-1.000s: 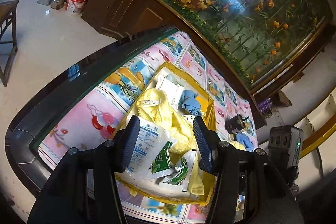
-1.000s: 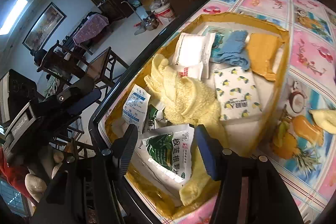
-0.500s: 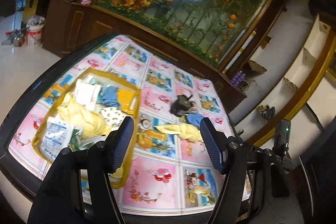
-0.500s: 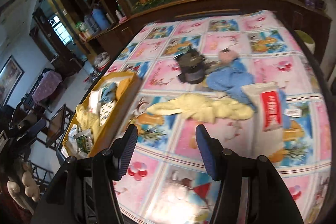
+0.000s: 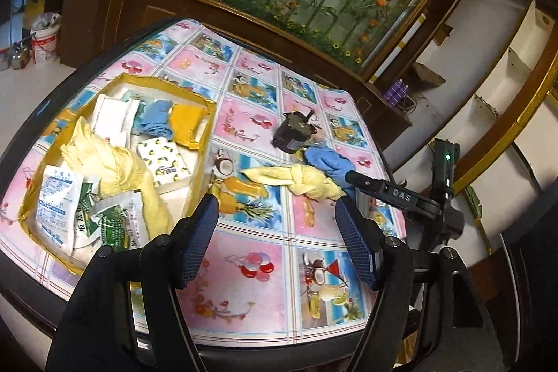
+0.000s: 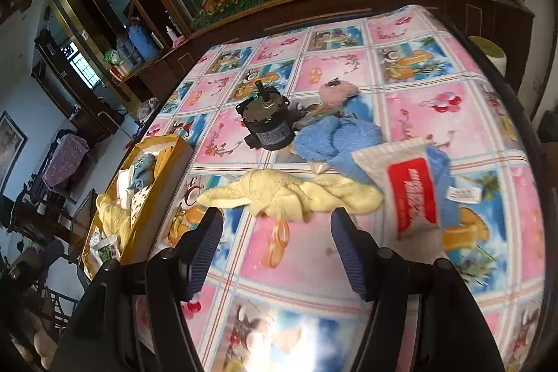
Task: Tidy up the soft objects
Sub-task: 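Move both tools back to the pile and lower the left tool onto the yellow towel, then grasp the yellow towel with the left tool while the right tool grasps the blue cloth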
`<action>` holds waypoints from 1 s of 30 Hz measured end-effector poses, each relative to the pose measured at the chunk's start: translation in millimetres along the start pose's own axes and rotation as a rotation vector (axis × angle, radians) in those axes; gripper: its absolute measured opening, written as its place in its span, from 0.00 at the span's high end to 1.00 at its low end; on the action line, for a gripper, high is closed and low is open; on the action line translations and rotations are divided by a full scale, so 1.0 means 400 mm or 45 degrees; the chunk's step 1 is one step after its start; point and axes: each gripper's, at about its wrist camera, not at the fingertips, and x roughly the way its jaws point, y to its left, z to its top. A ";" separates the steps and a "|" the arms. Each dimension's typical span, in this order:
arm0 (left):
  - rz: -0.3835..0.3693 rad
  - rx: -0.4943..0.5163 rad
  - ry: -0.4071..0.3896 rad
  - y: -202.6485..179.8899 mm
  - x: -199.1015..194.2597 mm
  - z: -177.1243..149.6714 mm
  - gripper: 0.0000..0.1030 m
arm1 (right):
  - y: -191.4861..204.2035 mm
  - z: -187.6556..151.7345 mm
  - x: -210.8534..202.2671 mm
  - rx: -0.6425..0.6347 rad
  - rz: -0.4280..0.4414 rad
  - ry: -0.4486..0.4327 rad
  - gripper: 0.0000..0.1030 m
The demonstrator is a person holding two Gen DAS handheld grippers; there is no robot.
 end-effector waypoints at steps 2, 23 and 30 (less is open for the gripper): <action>0.016 -0.006 0.003 0.021 0.002 -0.003 0.32 | 0.011 0.032 0.069 0.003 -0.015 0.020 0.37; -0.044 0.042 0.195 0.047 0.151 -0.037 0.32 | -0.114 0.140 0.085 0.098 -0.116 0.115 0.36; -0.018 0.065 0.222 0.035 0.162 -0.044 0.32 | -0.041 0.157 0.206 -0.276 -0.379 0.201 0.21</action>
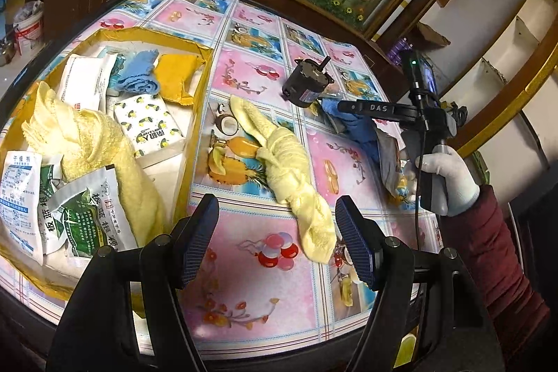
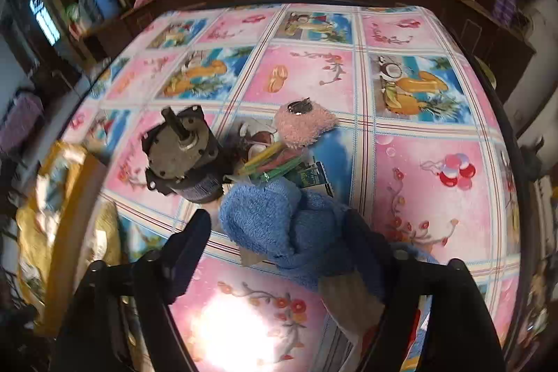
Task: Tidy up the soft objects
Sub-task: 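Grasp the yellow towel with the left tool while the right tool grasps the blue cloth, then lift the yellow towel and blue cloth, carry them to the box and release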
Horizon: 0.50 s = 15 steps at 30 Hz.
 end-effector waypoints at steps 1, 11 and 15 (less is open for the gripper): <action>0.006 0.004 0.001 -0.003 0.002 0.000 0.32 | 0.009 0.000 0.013 -0.060 -0.053 0.003 0.21; 0.011 0.080 0.080 -0.086 0.099 0.039 0.32 | -0.038 -0.011 -0.011 0.044 0.087 -0.018 0.68; 0.108 0.134 0.126 -0.108 0.194 0.062 0.32 | -0.043 -0.024 -0.072 0.069 0.159 -0.093 0.73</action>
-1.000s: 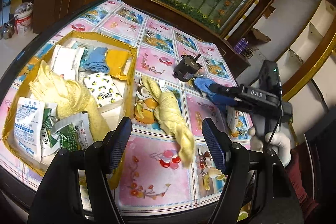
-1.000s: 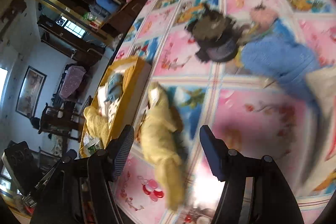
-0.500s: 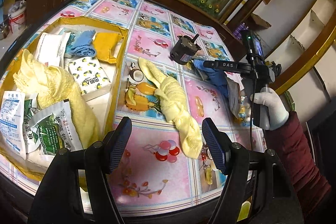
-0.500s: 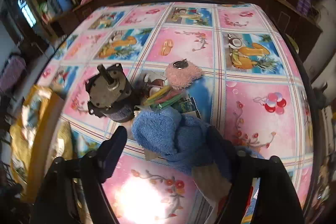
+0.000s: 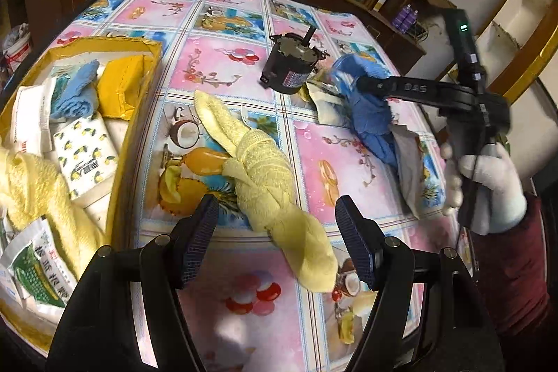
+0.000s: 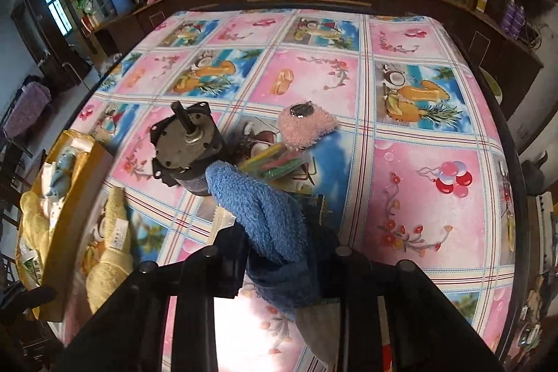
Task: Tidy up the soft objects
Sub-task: 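Lift the yellow towel and blue cloth, carry them to the box and release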
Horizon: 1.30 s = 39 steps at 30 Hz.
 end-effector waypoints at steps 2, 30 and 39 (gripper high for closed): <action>0.058 -0.004 0.037 0.003 0.054 0.017 0.32 | -0.005 -0.006 -0.011 0.010 0.034 -0.006 0.72; -0.005 0.004 -0.030 0.035 0.062 0.024 0.62 | 0.078 -0.062 -0.013 -0.172 -0.055 -0.018 0.56; -0.075 -0.057 -0.278 0.106 -0.212 0.033 0.62 | 0.142 -0.028 -0.208 -0.065 0.190 -0.293 0.56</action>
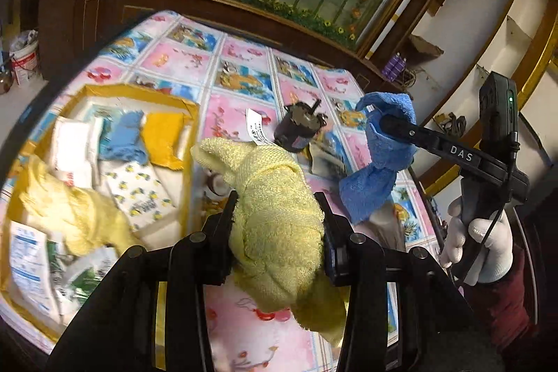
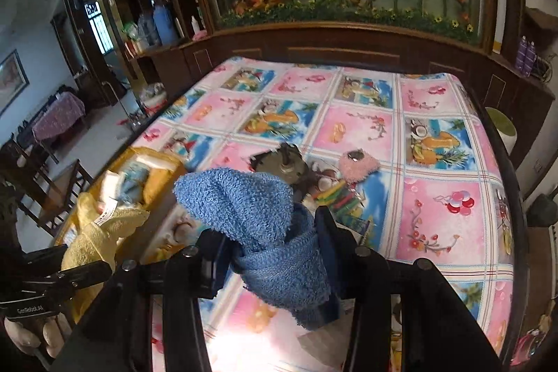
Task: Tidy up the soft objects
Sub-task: 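Lift the yellow towel and blue cloth, carry them to the box and release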
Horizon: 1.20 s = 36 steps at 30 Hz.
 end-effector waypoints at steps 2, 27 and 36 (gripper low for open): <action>0.045 -0.008 -0.043 0.034 -0.051 0.028 0.62 | 0.029 0.021 -0.024 0.024 0.070 -0.054 0.56; 0.522 -0.099 0.055 0.429 0.106 0.160 0.57 | 0.326 0.034 0.420 0.465 0.568 0.328 0.54; 0.564 -0.083 0.004 0.410 0.039 0.137 0.47 | 0.382 0.031 0.461 0.246 0.278 0.283 0.46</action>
